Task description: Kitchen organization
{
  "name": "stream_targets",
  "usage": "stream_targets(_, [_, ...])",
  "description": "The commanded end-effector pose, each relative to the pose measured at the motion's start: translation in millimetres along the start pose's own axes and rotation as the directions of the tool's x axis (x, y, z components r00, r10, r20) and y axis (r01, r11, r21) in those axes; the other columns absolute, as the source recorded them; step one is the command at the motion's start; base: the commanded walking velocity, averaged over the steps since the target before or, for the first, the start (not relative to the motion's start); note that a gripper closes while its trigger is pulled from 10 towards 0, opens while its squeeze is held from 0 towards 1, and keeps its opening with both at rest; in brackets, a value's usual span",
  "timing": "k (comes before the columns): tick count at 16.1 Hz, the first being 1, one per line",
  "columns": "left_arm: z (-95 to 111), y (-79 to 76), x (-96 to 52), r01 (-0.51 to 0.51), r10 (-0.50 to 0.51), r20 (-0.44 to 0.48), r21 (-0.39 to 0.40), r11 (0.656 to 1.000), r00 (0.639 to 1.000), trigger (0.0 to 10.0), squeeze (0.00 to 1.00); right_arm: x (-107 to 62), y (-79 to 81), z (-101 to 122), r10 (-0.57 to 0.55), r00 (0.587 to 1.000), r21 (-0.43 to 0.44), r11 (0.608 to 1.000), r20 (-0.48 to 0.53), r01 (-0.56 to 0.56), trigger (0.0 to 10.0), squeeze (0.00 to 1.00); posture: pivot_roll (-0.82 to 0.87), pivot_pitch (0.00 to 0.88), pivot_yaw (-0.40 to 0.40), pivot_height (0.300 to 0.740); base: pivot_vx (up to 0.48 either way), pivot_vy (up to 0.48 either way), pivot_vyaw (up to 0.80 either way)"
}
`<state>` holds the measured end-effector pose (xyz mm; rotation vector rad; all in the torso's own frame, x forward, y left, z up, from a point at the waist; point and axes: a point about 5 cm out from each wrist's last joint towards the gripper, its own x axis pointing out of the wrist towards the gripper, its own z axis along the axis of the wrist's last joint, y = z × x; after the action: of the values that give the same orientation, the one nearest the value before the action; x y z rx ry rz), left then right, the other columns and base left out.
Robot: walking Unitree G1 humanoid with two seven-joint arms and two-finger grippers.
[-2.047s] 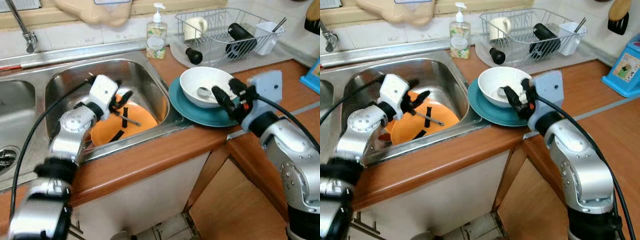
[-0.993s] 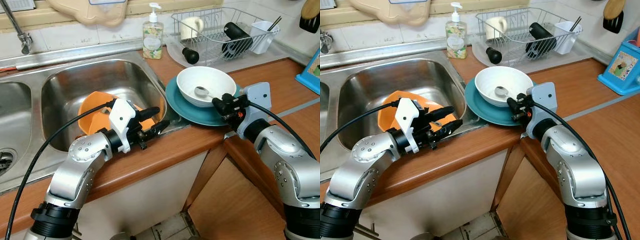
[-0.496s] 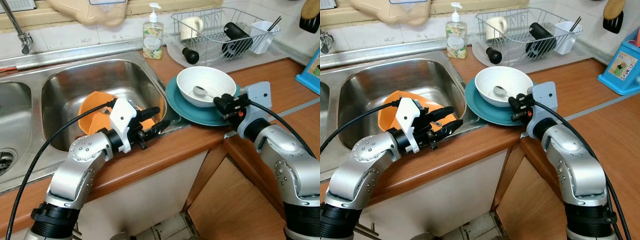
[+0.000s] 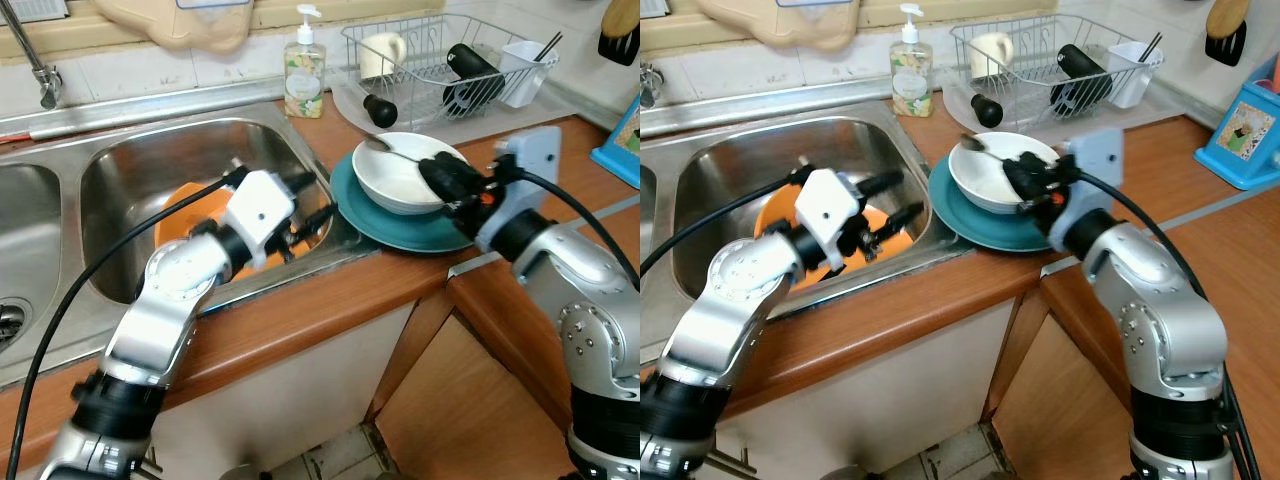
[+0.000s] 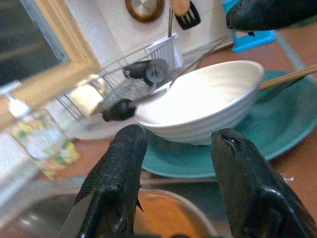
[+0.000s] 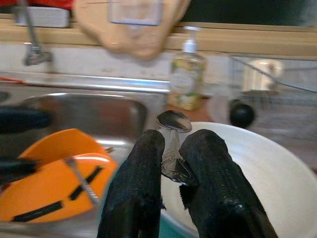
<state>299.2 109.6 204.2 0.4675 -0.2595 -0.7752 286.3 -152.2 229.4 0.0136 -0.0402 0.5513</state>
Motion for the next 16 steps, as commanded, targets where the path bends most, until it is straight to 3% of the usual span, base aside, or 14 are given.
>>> stream_targets(1, [4.7, 0.9, 4.2, 0.006, -0.007, 0.012, 0.081, 0.997, 1.0, 10.0, 0.0, 1.0, 7.8, 6.8, 0.055, 0.998, -0.023, 0.998, 0.005, -0.055, 0.0, 0.0, -0.16, 0.0, -0.004, 0.74, 0.0, 0.0, 0.0])
stream_targets(3, [6.9, 3.4, 8.8, 0.008, -0.01, 0.009, 0.178, 0.984, 1.0, 10.0, 0.0, 2.0, 17.4, 6.3, 0.116, 0.993, -0.041, 0.992, -0.018, -0.117, 0.0, 0.0, -0.16, 0.0, -0.002, 0.74, 0.0, 0.0, 0.0])
stream_targets(7, [2.7, 2.8, 15.5, 0.051, -0.049, -0.016, 0.262, 0.964, 0.999, 10.0, 0.0, 4.6, 30.7, 7.4, 0.193, 0.981, -0.049, 0.98, -0.033, -0.195, 0.0, 0.0, -0.16, 0.0, 0.0, 0.74, 0.0, 0.0, 0.0])
stream_targets(8, [2.1, 2.3, 16.7, 0.057, -0.054, -0.017, 0.268, 0.962, 0.998, 4.9, 0.0, 5.1, 33.4, 7.9, 0.208, 0.978, -0.049, 0.977, -0.033, -0.209, 0.0, 0.0, -0.16, 0.0, 0.001, 0.74, 0.0, 0.0, 0.0])
stream_targets(12, [-1.0, 3.6, 20.8, 0.061, -0.056, -0.024, 0.289, 0.955, 0.998, 0.0, 0.0, 6.7, 43.1, 8.1, 0.257, 0.966, -0.046, 0.965, -0.039, -0.258, 0.0, 0.0, -0.16, 0.0, 0.002, 0.74, 0.0, 0.0, 0.0])
stream_targets(16, [-4.0, 6.9, 22.4, 0.053, -0.043, -0.037, 0.309, 0.95, 0.998, 0.0, 0.0, 6.2, 48.9, 7.3, 0.288, 0.956, -0.043, 0.956, -0.049, -0.29, 0.0, 0.0, -0.15, 0.0, 0.004, 0.74, 0.0, 0.0, 0.0])
